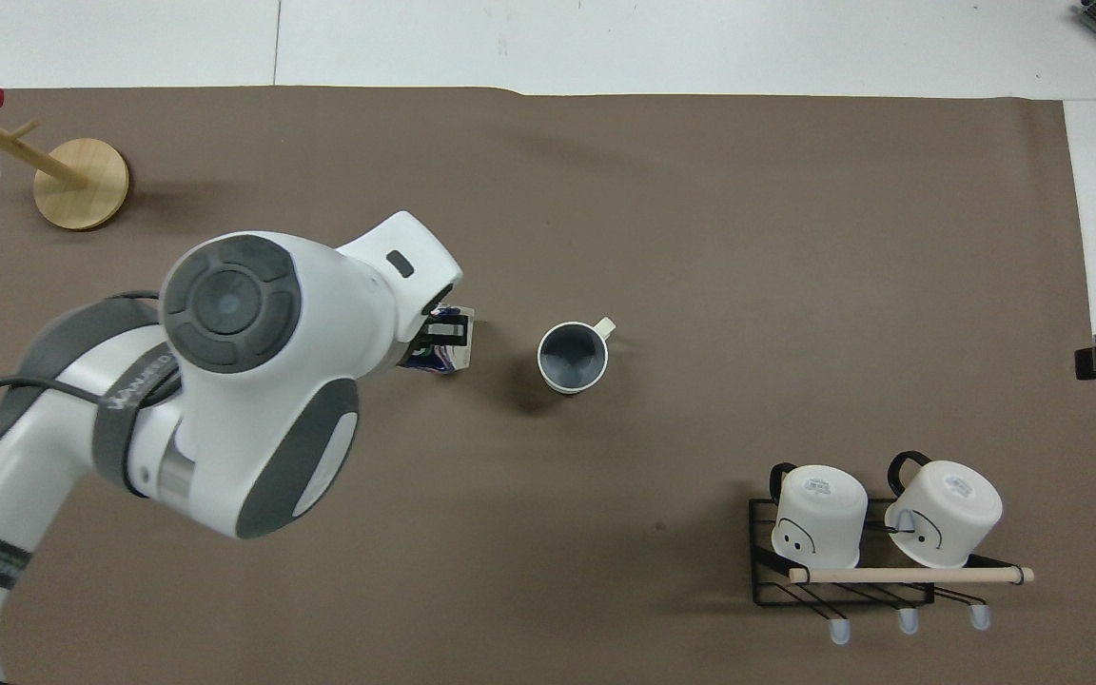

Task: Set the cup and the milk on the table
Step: 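Carry the milk carton with the left gripper beside the grey mug, then stand the carton upright, release, and withdraw the left gripper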

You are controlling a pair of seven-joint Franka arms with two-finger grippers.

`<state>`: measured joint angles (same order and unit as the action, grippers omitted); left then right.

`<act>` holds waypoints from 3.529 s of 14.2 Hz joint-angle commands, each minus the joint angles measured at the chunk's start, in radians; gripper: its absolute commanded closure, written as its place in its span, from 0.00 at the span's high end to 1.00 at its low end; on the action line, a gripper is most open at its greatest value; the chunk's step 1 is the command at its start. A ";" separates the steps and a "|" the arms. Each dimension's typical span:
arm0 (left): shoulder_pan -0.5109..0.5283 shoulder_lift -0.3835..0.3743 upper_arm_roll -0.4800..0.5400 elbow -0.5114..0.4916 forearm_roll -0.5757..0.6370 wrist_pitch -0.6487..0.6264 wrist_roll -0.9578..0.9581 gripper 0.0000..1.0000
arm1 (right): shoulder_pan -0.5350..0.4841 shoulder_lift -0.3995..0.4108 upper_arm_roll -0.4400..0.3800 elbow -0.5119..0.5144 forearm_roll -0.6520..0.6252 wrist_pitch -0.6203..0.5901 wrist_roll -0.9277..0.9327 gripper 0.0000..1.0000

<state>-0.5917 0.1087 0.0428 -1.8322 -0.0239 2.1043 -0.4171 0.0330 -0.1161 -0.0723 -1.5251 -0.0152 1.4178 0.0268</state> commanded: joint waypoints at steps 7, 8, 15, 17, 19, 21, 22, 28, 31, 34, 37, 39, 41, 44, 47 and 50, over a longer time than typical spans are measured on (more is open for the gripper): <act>-0.063 0.068 0.017 0.042 0.001 0.026 -0.066 0.00 | -0.008 -0.025 0.003 -0.030 0.006 0.013 -0.022 1.00; -0.069 0.068 0.017 0.041 0.001 0.029 -0.068 0.00 | -0.008 -0.025 0.003 -0.030 0.006 0.013 -0.022 1.00; -0.069 0.072 0.017 0.031 -0.001 0.028 -0.066 0.04 | -0.008 -0.025 0.003 -0.030 0.006 0.013 -0.022 1.00; -0.069 0.072 0.017 0.031 0.001 0.028 -0.068 0.53 | -0.008 -0.025 0.003 -0.030 0.006 0.013 -0.022 1.00; -0.068 0.072 0.019 0.033 0.001 0.028 -0.060 1.00 | -0.008 -0.025 0.003 -0.030 0.006 0.013 -0.022 1.00; -0.068 0.072 0.019 0.040 0.002 0.028 -0.057 1.00 | -0.008 -0.025 0.003 -0.030 0.006 0.013 -0.022 1.00; -0.066 0.068 0.019 0.044 0.002 0.026 -0.055 1.00 | -0.008 -0.025 0.003 -0.030 0.006 0.013 -0.022 1.00; 0.021 -0.062 0.032 0.042 0.002 -0.067 0.049 1.00 | -0.008 -0.025 0.003 -0.030 0.006 0.013 -0.022 1.00; 0.101 -0.156 0.034 0.047 0.002 -0.217 0.156 1.00 | -0.008 -0.025 0.003 -0.030 0.006 0.013 -0.022 1.00; 0.194 -0.204 0.040 0.109 0.002 -0.347 0.266 1.00 | -0.008 -0.025 0.003 -0.030 0.006 0.013 -0.022 1.00; 0.249 -0.201 0.045 0.180 0.016 -0.449 0.299 1.00 | -0.008 -0.025 0.003 -0.030 0.006 0.013 -0.022 1.00; 0.308 -0.196 0.045 0.206 0.016 -0.458 0.387 1.00 | -0.008 -0.025 0.003 -0.030 0.006 0.013 -0.022 1.00; 0.361 -0.182 0.045 0.267 0.018 -0.487 0.422 1.00 | -0.008 -0.025 0.003 -0.030 0.006 0.013 -0.022 1.00; 0.409 -0.132 0.045 0.355 0.019 -0.564 0.464 1.00 | -0.008 -0.025 0.003 -0.030 0.006 0.013 -0.022 1.00; 0.446 -0.081 0.048 0.440 0.048 -0.612 0.512 1.00 | -0.008 -0.025 0.003 -0.030 0.006 0.013 -0.022 1.00; 0.484 -0.060 0.048 0.470 0.042 -0.638 0.560 1.00 | -0.008 -0.025 0.003 -0.030 0.006 0.013 -0.022 1.00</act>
<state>-0.1340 0.0120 0.0995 -1.4262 0.0075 1.5125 0.1089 0.0329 -0.1165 -0.0723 -1.5252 -0.0152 1.4178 0.0268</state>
